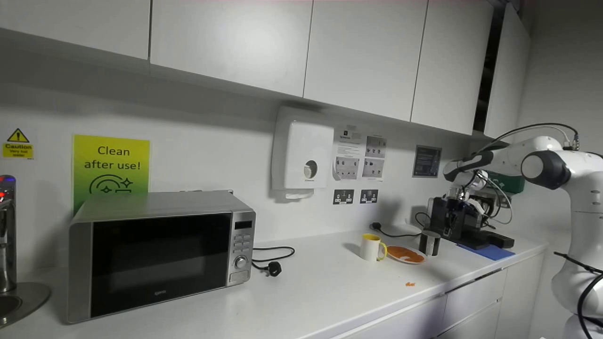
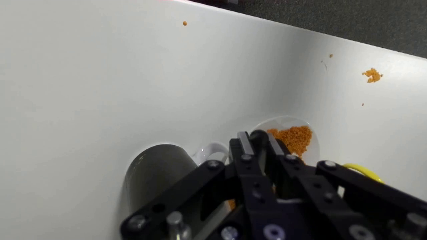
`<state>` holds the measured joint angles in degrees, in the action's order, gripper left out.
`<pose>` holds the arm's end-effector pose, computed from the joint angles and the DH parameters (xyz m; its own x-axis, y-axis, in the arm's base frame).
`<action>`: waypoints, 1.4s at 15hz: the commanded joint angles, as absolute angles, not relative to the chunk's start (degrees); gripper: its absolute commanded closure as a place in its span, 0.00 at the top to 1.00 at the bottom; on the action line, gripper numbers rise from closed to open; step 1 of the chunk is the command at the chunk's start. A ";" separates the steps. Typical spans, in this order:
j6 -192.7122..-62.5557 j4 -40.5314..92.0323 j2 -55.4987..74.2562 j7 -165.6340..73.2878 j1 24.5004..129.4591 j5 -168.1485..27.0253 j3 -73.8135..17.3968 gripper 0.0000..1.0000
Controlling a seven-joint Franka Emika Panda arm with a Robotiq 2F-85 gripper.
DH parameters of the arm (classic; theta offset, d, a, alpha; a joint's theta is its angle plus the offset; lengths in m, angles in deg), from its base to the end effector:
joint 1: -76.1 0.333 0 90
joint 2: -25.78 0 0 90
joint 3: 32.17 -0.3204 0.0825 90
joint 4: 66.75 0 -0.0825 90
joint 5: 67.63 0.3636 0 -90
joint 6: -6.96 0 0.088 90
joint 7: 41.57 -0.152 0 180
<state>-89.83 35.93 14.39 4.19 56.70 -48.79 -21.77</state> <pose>0.5031 -0.2311 0.3935 0.9813 0.1913 -0.0208 0.1676 -0.9028 -0.3960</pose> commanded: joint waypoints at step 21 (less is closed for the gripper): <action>-106.47 52.90 26.17 -12.66 73.20 -68.80 -29.65 0.03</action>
<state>-102.10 49.18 25.74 -8.76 72.46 -67.63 -29.13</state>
